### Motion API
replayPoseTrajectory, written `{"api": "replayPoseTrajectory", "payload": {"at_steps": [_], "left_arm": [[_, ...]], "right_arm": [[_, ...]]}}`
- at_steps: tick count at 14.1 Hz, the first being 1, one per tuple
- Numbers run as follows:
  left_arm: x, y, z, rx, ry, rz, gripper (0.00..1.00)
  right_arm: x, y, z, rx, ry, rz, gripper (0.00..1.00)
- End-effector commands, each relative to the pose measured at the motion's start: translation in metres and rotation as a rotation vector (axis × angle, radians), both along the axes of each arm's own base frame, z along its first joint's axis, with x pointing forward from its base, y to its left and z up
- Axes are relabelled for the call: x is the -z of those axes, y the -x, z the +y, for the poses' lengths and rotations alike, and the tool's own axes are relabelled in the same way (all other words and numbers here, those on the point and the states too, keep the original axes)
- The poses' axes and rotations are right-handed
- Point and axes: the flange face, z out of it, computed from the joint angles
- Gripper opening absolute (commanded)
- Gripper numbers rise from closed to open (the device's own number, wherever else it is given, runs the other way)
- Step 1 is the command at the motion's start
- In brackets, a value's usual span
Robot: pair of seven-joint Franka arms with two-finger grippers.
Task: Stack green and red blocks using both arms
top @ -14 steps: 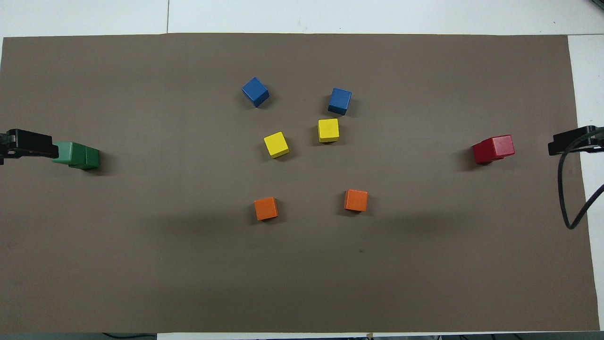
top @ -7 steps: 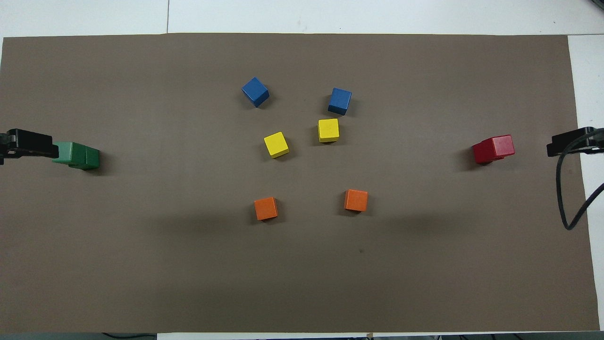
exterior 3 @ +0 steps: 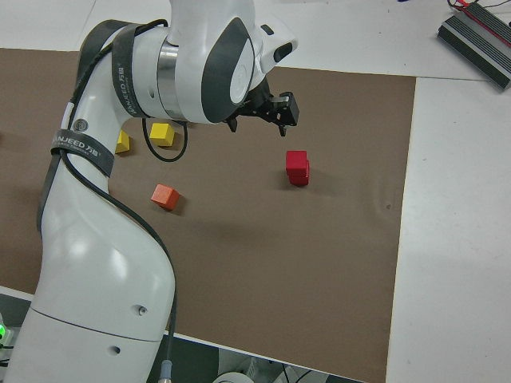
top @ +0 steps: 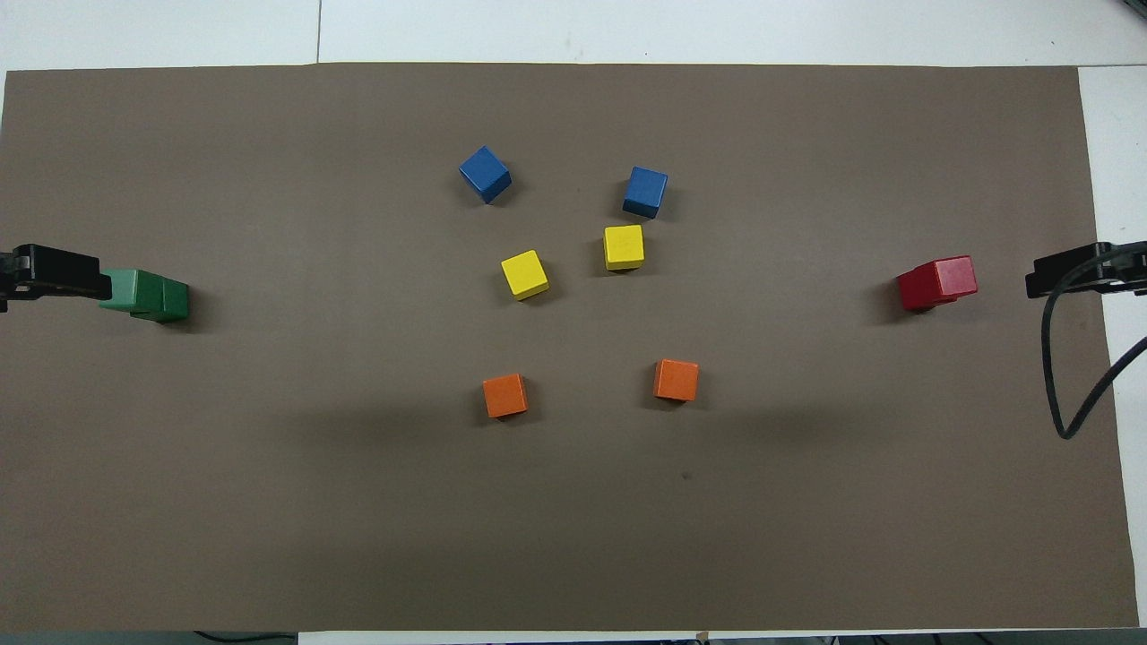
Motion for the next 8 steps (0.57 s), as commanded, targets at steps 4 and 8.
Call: {"api": "replayPoseTrajectory", "payload": {"at_steps": [4,8], "left_arm": [[-0.0041,0.0025,-0.0044,-0.001,0.013,-0.015,1.00],[-0.0041,0.0025,-0.0036,-0.002,0.013,-0.015,1.00]], "right_arm": [[0.0007,0.0042,-0.0019,0.025,0.005,-0.014,1.00],[0.0036,0.0004,-0.0022,0.026,0.007,-0.009,1.00]]}}
